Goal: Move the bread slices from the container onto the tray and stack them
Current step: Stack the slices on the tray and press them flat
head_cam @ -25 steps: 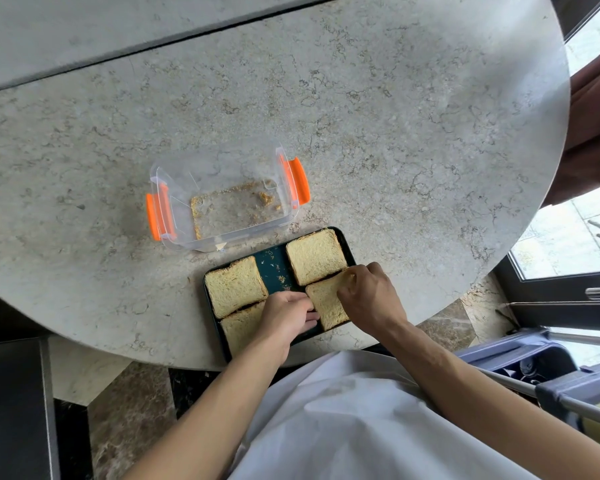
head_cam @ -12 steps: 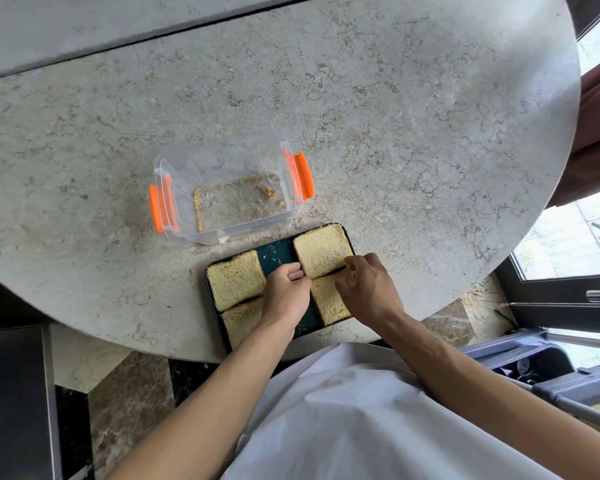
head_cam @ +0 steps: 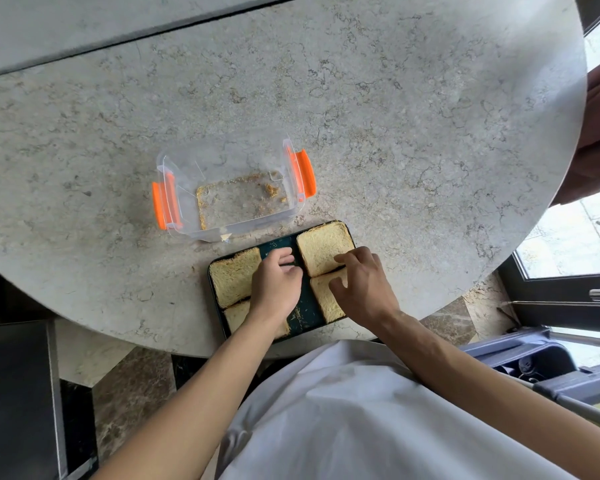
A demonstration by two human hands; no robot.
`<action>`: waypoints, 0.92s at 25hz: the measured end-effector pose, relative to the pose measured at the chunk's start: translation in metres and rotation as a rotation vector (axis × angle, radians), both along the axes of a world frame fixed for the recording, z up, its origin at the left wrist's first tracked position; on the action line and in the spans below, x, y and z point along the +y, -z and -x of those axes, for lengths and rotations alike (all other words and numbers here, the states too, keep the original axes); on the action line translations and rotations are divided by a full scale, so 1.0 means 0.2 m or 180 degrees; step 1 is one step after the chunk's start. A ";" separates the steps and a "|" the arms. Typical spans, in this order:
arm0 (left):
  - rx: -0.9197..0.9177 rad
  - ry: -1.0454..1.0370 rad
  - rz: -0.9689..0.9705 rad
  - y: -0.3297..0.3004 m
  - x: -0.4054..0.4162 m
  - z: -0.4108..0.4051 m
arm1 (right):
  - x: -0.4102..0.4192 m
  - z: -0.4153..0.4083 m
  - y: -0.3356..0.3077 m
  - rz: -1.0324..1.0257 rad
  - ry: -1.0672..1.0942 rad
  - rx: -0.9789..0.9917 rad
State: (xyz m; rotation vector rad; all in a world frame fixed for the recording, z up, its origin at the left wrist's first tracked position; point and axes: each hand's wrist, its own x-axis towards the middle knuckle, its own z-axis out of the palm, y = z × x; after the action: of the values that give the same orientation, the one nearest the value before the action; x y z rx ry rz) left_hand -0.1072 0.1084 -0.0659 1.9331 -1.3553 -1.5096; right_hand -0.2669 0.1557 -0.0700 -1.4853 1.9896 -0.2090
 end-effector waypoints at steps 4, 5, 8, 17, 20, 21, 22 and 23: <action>-0.1503 0.1488 0.1144 0.04 0.10 -0.22 | -0.04 -0.07 -0.01 0.0126 -0.0485 0.0176; -0.1797 0.1778 0.1209 0.07 0.14 -0.26 | -0.05 -0.11 -0.01 0.0124 -0.0621 0.0174; -0.1944 0.1986 0.1238 0.11 0.23 -0.31 | -0.06 -0.17 -0.01 0.0083 -0.0952 0.0257; -0.1946 0.1950 0.1255 0.16 0.27 -0.35 | -0.01 -0.22 -0.02 0.0042 -0.1049 0.0636; -0.2008 0.1969 0.1350 0.17 0.27 -0.37 | 0.04 -0.24 -0.02 0.0126 -0.0961 0.0548; -0.2009 0.1971 0.1388 0.17 0.27 -0.37 | 0.05 -0.24 -0.02 0.0135 -0.0910 0.0528; -0.2018 0.2000 0.1422 0.17 0.27 -0.38 | 0.07 -0.24 -0.01 0.0139 -0.0849 0.0517; -0.2038 0.2036 0.1449 0.18 0.27 -0.38 | 0.08 -0.23 -0.01 0.0148 -0.0796 0.0508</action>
State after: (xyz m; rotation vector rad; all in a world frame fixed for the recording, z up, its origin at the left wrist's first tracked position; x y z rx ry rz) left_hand -0.0305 0.1622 -0.1017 1.8201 -2.5110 -0.6450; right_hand -0.2206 0.1708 -0.0686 -1.8126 1.9072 -0.0309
